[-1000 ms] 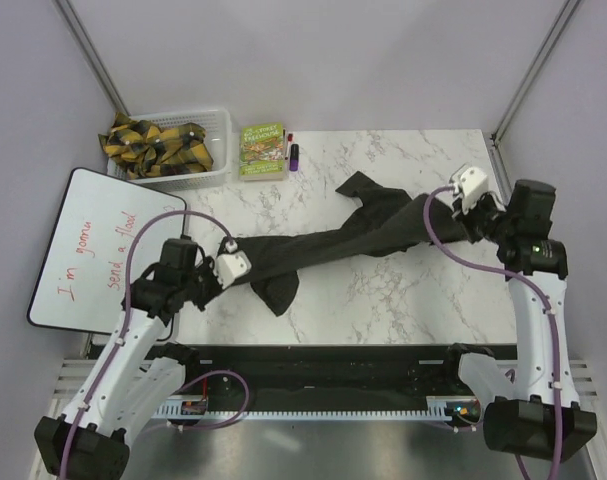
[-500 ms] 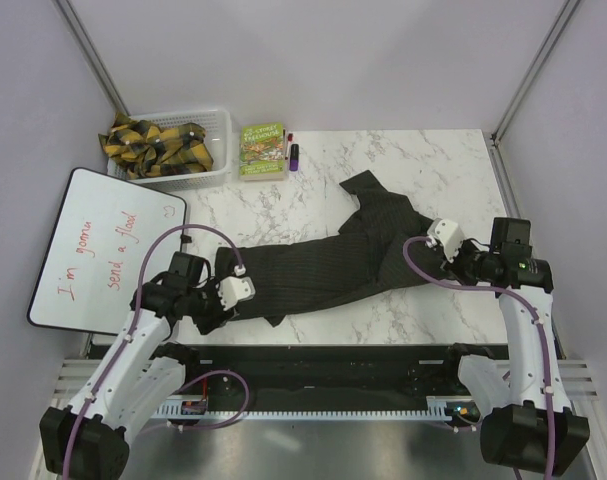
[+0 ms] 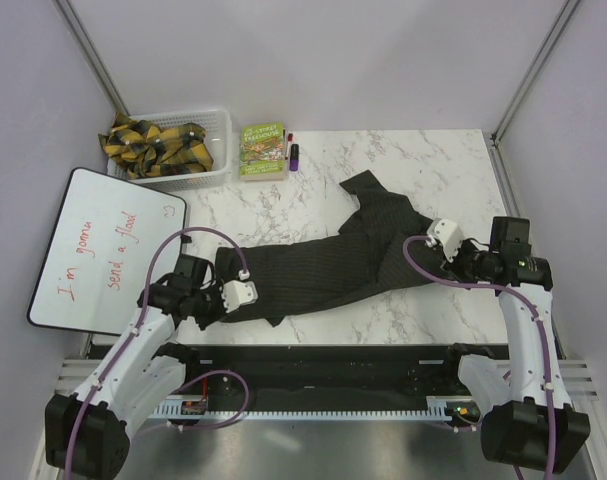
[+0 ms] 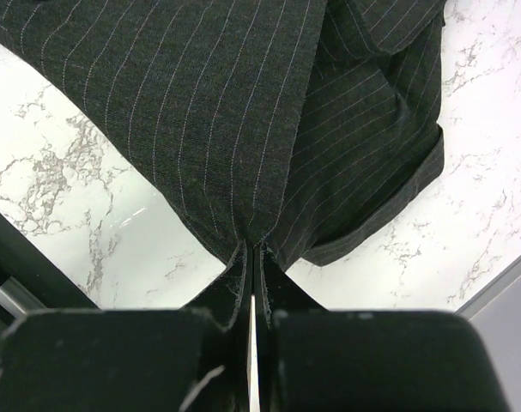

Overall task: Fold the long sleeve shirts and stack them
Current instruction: Flatten the shirt out

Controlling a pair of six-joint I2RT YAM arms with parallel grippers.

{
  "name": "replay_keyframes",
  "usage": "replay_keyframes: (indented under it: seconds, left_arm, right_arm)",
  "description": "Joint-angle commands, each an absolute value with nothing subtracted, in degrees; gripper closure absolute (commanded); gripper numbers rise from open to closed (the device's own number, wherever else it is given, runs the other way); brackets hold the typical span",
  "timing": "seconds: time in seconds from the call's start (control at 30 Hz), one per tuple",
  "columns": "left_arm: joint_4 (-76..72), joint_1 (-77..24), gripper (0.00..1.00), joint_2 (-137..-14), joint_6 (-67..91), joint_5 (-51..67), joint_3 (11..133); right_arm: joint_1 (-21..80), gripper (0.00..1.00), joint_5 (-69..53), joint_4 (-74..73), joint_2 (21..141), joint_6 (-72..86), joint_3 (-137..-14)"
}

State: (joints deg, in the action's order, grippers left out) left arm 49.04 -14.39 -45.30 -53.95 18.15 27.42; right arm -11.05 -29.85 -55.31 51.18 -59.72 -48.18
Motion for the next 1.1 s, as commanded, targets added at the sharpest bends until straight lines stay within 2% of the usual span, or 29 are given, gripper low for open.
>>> replay_keyframes:
  seconds: [0.0,0.07,0.1,0.23,0.37,0.53,0.57,0.63,0.67,0.77,1.07]
  left_arm:
    - [45.09,-14.68,0.8,-47.46,-55.38,17.4,28.65]
    - [45.26,-14.76,0.95,-47.46,-51.61,17.23,32.07]
    - [45.61,-14.77,0.98,-47.37,-50.2,17.23,33.65]
    - [49.12,-14.68,0.98,-46.85,-48.33,19.15,40.24]
    - [50.89,-14.68,0.98,-45.27,-50.71,18.64,38.42]
    - [52.37,-14.85,0.98,-43.86,-51.33,19.51,35.77]
    - [53.25,-15.03,0.95,-44.12,-51.85,19.95,35.6]
    - [54.84,-15.12,0.8,-45.0,-53.52,20.3,34.63]
    - [54.76,-15.38,0.68,-45.0,-54.05,20.22,34.02]
    - [53.01,-15.99,0.54,-44.39,-56.69,19.08,30.95]
    - [47.13,-16.7,0.37,-39.56,-67.31,19.43,22.87]
  right_arm:
    - [-11.25,1.0,-32.34,-54.58,51.94,-57.49,-51.32]
    - [-11.25,1.0,-33.04,-54.06,52.29,-56.43,-53.52]
    - [-11.25,1.0,-33.66,-53.7,52.29,-54.86,-55.0]
    - [-11.25,1.0,-36.2,-55.27,53.17,-54.65,-57.48]
    - [-11.25,1.0,-35.95,-65.36,56.07,-61.77,-56.69]
    - [-11.16,1.0,-34.02,-68.91,56.69,-66.88,-51.42]
    - [-11.16,1.0,-34.01,-68.73,57.39,-66.88,-50.81]
    - [-11.25,1.0,-33.93,-68.56,58.53,-66.71,-50.63]
    - [-11.25,1.0,-33.93,-68.47,59.75,-66.62,-50.62]
    - [-11.25,1.0,-33.84,-68.2,61.52,-65.75,-51.06]
    - [-11.25,1.0,-33.66,-66.97,62.58,-63.63,-52.47]
